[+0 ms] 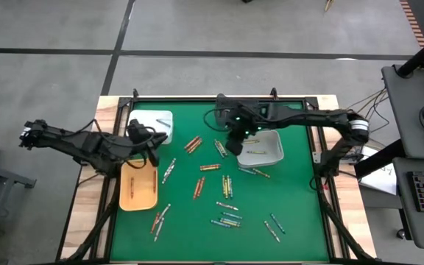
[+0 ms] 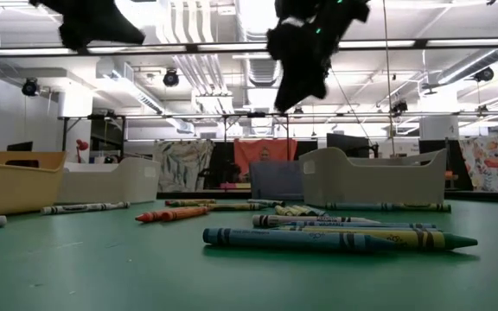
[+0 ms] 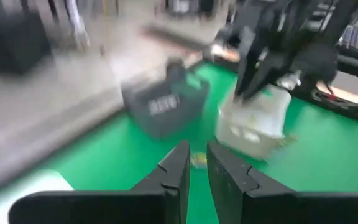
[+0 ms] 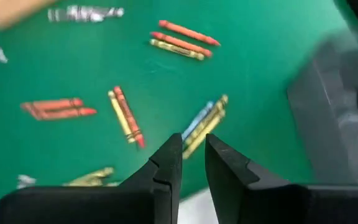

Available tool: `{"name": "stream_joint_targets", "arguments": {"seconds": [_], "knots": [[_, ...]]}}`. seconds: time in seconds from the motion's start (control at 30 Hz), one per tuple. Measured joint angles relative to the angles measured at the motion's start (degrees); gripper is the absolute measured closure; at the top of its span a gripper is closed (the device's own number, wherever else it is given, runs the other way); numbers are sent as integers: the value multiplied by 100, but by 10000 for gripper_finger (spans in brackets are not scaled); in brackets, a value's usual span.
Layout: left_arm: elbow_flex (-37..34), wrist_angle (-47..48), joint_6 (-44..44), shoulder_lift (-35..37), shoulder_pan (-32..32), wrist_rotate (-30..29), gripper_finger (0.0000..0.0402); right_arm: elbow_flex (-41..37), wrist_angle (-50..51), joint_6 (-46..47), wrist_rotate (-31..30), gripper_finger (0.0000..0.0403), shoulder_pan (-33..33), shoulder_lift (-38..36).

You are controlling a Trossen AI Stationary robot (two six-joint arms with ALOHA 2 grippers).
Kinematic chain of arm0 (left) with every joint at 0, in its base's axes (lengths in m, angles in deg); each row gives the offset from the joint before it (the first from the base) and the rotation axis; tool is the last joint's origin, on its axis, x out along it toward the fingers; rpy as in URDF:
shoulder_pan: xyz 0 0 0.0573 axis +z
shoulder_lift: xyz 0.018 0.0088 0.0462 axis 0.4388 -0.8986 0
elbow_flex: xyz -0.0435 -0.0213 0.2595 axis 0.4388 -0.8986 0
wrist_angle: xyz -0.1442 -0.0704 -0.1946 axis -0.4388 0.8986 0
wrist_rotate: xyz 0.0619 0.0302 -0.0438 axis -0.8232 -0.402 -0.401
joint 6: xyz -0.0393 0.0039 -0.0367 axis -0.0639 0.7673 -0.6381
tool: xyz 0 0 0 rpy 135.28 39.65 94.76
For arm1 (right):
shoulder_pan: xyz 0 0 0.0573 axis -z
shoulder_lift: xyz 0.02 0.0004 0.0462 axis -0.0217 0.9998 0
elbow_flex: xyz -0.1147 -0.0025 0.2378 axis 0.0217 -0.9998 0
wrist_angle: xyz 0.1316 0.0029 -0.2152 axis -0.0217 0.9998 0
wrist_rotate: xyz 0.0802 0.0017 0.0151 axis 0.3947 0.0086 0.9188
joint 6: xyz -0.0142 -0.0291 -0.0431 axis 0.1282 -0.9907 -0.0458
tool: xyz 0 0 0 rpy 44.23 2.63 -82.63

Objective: Sort crayons
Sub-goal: Put the orange crayon into the orange bin

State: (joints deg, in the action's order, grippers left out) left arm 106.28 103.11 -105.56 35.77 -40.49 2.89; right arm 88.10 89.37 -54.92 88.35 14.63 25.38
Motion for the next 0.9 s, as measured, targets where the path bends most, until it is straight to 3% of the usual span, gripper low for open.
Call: {"name": "stream_joint_targets", "arguments": {"seconds": [0.1,0.23,0.4,0.6,0.9], "knots": [[19,440,-963,-39,-13,585,364,-61,434,967,515,344,-87,-314],[-77,460,-1087,-178,-36,1397,364,-158,800,1665,832,344,-649,-594],[-277,454,-1045,-560,-306,1515,364,-416,847,2290,560,344,-1812,-724],[-277,-413,-1513,-1037,-637,1855,364,-624,986,3405,508,344,-3035,-616],[-277,-1410,-1355,-1929,-988,1700,364,-1029,1089,3238,-604,345,-4239,-442]]}}
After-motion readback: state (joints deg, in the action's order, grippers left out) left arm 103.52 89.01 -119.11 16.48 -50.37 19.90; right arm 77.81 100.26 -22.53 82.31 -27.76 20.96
